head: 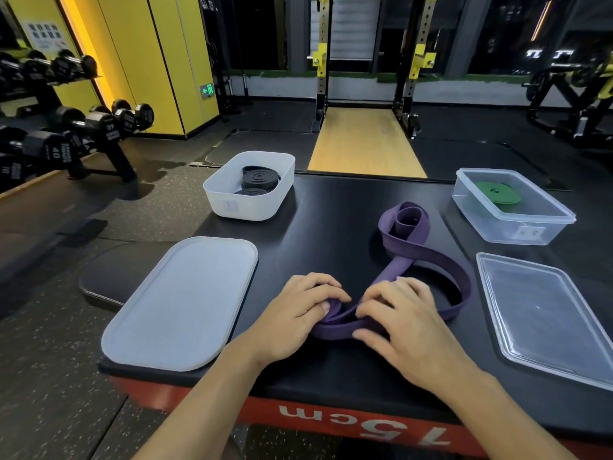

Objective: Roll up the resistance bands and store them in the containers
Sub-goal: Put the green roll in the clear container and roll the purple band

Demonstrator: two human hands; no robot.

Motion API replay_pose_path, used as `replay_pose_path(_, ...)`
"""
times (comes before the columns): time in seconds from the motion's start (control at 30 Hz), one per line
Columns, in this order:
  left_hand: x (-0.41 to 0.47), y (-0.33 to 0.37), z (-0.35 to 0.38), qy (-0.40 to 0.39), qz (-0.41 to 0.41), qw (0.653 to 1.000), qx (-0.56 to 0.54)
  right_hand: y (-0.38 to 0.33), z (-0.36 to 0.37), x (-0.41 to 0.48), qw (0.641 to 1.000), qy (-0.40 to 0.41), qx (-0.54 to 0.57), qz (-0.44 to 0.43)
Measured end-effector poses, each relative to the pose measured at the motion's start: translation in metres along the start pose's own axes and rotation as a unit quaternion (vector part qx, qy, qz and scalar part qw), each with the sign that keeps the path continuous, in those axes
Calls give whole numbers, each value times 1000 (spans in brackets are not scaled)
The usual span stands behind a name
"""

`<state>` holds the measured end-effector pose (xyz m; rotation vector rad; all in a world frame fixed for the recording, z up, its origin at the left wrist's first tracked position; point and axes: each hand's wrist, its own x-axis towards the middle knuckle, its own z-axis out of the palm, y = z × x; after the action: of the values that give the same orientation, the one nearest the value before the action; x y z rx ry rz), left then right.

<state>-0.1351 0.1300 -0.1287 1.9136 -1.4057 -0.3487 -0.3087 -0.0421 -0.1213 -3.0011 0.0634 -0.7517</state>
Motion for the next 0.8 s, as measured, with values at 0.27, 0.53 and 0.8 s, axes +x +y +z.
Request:
replay_pose_path(0.27,1,2,0,1,-19,999,-33,16,11,22,1000,-4,-3,-19)
replay_pose_path(0.53,-4,9,-2,9,-12,1000,-3,25,10,49,977,-127,158,66)
replay_pose_path(0.8,-4,5,2,65,-29,997,-37,16,8,49,969,-156,190,20)
